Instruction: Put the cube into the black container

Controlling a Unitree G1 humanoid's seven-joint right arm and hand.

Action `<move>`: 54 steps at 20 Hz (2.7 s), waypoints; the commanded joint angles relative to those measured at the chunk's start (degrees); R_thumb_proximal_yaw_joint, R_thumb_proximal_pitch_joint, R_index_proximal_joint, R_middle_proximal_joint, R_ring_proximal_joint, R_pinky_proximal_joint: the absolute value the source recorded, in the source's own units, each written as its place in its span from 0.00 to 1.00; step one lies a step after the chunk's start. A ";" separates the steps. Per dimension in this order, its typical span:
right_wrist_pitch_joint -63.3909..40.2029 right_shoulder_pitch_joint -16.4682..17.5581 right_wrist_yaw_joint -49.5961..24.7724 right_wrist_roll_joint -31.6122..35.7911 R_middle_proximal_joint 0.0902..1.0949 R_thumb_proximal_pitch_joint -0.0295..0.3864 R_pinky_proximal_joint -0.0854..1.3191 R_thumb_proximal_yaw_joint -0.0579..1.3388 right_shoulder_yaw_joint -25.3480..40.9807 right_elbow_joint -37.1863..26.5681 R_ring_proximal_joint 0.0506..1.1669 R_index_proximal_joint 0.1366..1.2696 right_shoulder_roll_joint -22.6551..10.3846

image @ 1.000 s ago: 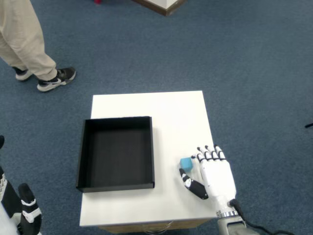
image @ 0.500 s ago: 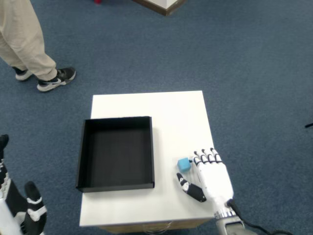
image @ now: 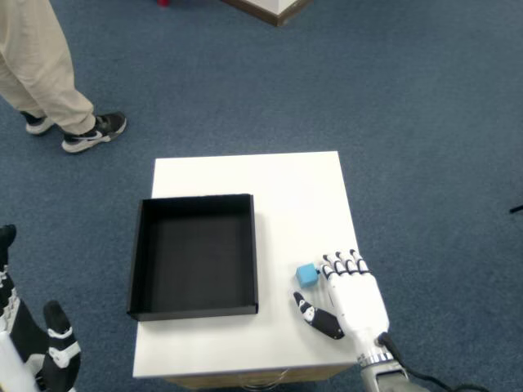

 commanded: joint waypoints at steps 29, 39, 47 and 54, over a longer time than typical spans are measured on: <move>3.41 -3.76 -6.67 7.77 0.20 0.46 0.11 0.33 5.95 -2.85 0.15 0.51 -0.28; 2.81 -3.07 -2.95 8.68 0.20 0.35 0.14 0.35 6.52 -1.15 0.16 0.44 -0.13; 2.38 -3.47 -4.05 9.69 0.17 0.32 0.13 0.34 7.75 -2.73 0.14 0.40 -0.07; 1.63 -3.26 -5.70 10.30 0.16 0.29 0.11 0.33 8.87 -3.92 0.13 0.38 0.08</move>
